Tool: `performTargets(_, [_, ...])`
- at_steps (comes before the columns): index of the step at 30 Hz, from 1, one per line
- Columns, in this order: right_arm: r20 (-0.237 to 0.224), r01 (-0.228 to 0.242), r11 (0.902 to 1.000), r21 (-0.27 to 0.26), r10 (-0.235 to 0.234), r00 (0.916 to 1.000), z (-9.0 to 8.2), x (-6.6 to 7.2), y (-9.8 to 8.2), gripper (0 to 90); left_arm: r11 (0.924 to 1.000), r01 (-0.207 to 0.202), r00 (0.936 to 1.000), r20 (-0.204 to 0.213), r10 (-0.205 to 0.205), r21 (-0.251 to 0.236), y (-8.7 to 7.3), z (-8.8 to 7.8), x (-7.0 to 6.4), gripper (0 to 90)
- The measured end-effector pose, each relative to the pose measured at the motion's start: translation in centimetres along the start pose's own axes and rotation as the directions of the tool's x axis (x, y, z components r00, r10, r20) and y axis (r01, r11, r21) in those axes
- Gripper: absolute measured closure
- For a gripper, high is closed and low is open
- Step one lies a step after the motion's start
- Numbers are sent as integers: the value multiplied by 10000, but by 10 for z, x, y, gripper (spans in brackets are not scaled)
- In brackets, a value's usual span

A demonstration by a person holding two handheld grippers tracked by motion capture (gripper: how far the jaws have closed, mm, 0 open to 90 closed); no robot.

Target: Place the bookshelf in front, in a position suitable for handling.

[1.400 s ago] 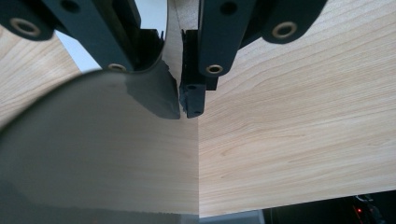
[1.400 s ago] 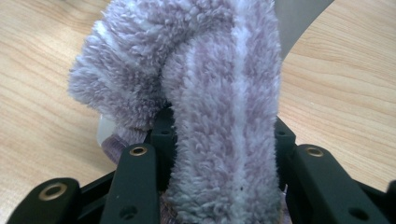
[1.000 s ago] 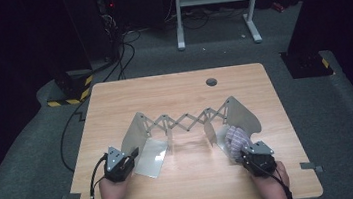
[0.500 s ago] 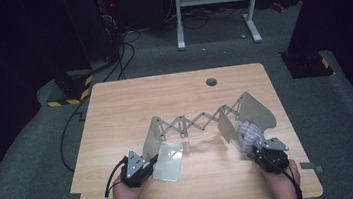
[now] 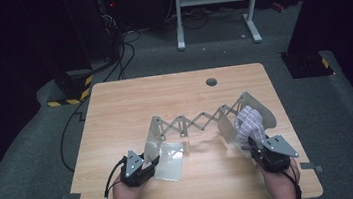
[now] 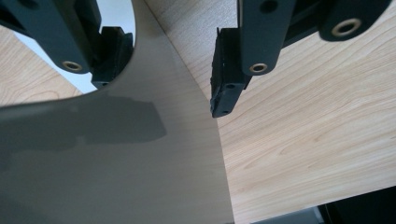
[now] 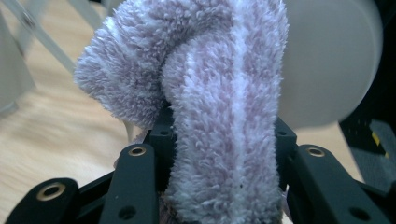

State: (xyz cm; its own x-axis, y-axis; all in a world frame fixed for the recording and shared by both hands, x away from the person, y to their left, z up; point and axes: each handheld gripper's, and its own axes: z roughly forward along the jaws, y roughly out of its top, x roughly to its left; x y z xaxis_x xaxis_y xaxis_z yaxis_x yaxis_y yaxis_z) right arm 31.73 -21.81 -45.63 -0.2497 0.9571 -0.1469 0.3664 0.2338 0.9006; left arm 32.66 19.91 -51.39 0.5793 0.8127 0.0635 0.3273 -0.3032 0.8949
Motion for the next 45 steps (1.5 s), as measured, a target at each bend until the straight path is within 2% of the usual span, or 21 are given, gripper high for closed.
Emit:
performTargets(4, [-63, 53, 9982, -604, -57, 10000, -12, 5, 17, 580, 10000, -21, 10000, 4, 21, -16, 0, 0, 0, 550])
performTargets(8, [-237, 137, 9921, -1244, -167, 9996, -22, 14, 36, 578, 9999, -107, 9999, 98, 107, 13, 0, 0, -1, 556])
performTargets(12, [-557, 451, 9858, -1620, -548, 9969, -28, 31, 54, 578, 10000, -97, 9999, 113, 97, -8, 0, 0, -1, 558])
performTargets(15, [-913, 697, 9802, -1853, -878, 9919, -30, 50, 62, 578, 10000, -90, 9999, 94, 91, -42, 0, 0, 0, 557])
performTargets(19, [-1374, 1179, 9810, -1542, -1395, 9807, -24, 73, 58, 579, 10000, -30, 10000, 88, 30, -66, 0, -1, 1, 556])
performTargets(21, [-1569, 1513, 9821, -1121, -1679, 9732, -15, 85, 49, 579, 10000, -37, 10000, 83, 38, -70, 0, -1, 1, 555])
performTargets(24, [-1708, 1812, 9823, -475, -1867, 9675, 2, 96, 34, 580, 9999, 16, 10000, 79, -15, -100, 0, -1, 2, 555])
performTargets(28, [-1727, 1977, 9790, 502, -1864, 9672, 29, 100, 13, 583, 9999, 23, 9999, 101, -22, -103, 0, -1, 1, 556])
performTargets(33, [-1745, 2167, 9610, 1717, -1869, 9668, 61, 103, -8, 584, 10000, -42, 9999, 134, 43, -27, 0, 0, 0, 564])
performTargets(34, [-1724, 2241, 9586, 1756, -1942, 9657, 64, 103, -9, 583, 10000, -52, 9999, 135, 52, -18, 0, 0, 0, 568])
performTargets(37, [-1637, 2253, 9610, 1603, -1992, 9662, 63, 104, -4, 584, 9999, -123, 9995, 282, 125, -57, 1, 0, -1, 627])
performTargets(40, [-1426, 2231, 9675, 1187, -2058, 9681, 57, 103, 10, 583, 9996, -281, 9992, 284, 282, -13, 2, 0, -2, 653])
performTargets(45, [-1032, 2140, 9762, 342, -2095, 9723, 42, 99, 38, 583, 9996, -295, 9991, 298, 296, -35, 2, 0, -2, 661])
